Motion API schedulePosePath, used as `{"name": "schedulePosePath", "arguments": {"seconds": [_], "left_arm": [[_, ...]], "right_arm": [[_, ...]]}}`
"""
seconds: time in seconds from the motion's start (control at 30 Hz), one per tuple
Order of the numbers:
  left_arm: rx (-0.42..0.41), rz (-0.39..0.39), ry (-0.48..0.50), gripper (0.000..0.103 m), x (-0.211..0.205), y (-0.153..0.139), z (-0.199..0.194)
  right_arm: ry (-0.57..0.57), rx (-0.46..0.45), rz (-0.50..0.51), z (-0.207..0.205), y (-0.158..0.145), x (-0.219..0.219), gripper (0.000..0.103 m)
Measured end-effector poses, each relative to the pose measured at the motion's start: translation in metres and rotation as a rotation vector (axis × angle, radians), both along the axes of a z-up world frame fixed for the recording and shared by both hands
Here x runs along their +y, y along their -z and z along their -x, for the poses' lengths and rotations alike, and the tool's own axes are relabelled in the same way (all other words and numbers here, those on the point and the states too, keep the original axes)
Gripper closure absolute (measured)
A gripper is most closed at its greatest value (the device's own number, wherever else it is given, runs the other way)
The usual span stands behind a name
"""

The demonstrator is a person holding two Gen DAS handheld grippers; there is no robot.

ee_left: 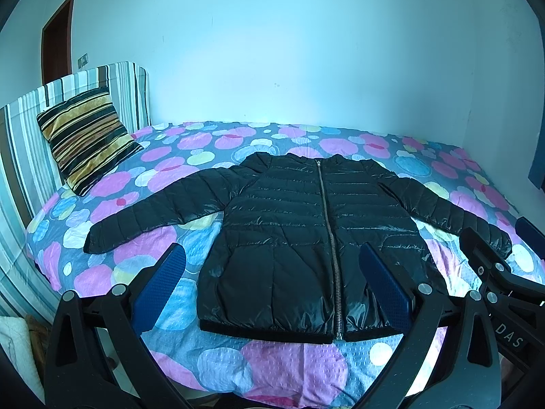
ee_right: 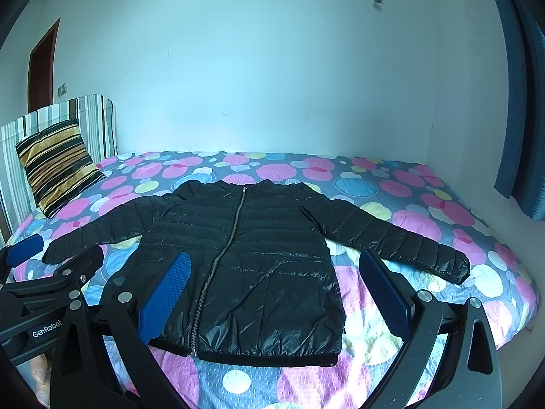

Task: Fold large clothes
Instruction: 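Grasp the jacket hem with both grippers and lift it toward the collar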

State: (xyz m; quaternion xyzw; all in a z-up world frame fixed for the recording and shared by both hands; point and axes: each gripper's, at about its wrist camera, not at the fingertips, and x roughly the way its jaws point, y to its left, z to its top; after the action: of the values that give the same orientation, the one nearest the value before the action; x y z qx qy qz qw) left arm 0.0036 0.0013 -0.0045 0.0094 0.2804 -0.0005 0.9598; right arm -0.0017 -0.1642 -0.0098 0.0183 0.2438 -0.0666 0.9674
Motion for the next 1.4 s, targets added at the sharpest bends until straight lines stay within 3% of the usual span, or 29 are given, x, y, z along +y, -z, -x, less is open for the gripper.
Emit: {"name": "schedulePosePath", "arguments": {"seconds": [0.33, 0.6, 0.83, 0.93, 1.23, 1.4], "left_arm": [[0.063, -0.012, 0.003, 0.002, 0.001, 0.017, -0.022], [0.172, -0.055, -0.168, 0.002, 0.045, 0.058, -0.081], [0.277, -0.185, -0.394, 0.002, 0.112, 0.108, -0.143], [0.341, -0.199, -0.453, 0.002, 0.137, 0.131, -0.165], [0.396, -0.261, -0.546, 0.002, 0.168, 0.166, -0.205], [0.418, -0.245, -0.559, 0.002, 0.175, 0.182, -0.211]], "right_arm": [[-0.007, 0.051, -0.013, -0.02, 0.017, -0.002, 0.005], [0.069, 0.131, -0.038, -0.058, 0.049, -0.034, 0.005], [0.26, 0.21, -0.112, -0.098, 0.082, -0.119, 0.005], [0.366, 0.243, -0.128, -0.113, 0.097, -0.17, 0.005], [0.675, 0.269, -0.139, -0.12, 0.116, -0.307, 0.005], [0.74, 0.31, -0.21, -0.125, 0.138, -0.357, 0.005]]}}
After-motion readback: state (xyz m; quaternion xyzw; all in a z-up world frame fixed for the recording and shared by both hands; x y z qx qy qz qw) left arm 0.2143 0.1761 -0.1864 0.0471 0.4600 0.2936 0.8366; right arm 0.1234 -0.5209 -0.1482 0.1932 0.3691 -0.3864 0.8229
